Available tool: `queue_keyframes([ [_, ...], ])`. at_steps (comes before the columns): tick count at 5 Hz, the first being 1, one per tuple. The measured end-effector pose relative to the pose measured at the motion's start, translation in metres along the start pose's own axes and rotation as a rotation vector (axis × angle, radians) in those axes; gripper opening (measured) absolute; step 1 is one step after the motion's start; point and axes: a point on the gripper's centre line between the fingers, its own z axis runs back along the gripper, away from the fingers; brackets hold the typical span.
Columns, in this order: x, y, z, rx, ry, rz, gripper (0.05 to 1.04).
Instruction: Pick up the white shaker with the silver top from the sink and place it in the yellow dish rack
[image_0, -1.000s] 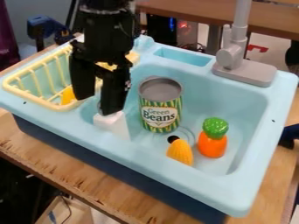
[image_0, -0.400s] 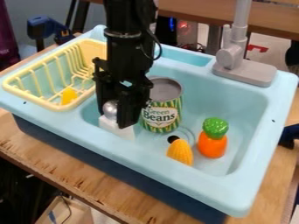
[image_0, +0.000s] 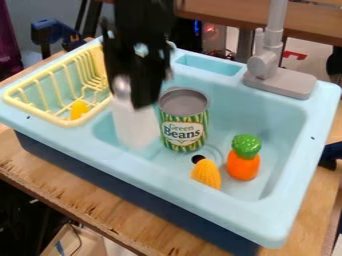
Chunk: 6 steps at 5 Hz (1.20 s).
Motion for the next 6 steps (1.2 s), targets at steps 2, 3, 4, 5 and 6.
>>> queue_keyframes([
  [2,0.016,0.058,0.045,0.026,-0.074,0.11,0.603],
  [3,0.016,0.096,0.044,0.026,-0.033,0.176,0.603],
  [4,0.01,0.132,0.024,0.021,0.05,0.205,0.603],
  [5,0.013,0.152,0.013,0.036,0.087,0.2,0.603],
  [6,0.021,0.161,0.011,0.056,0.091,0.18,0.603],
])
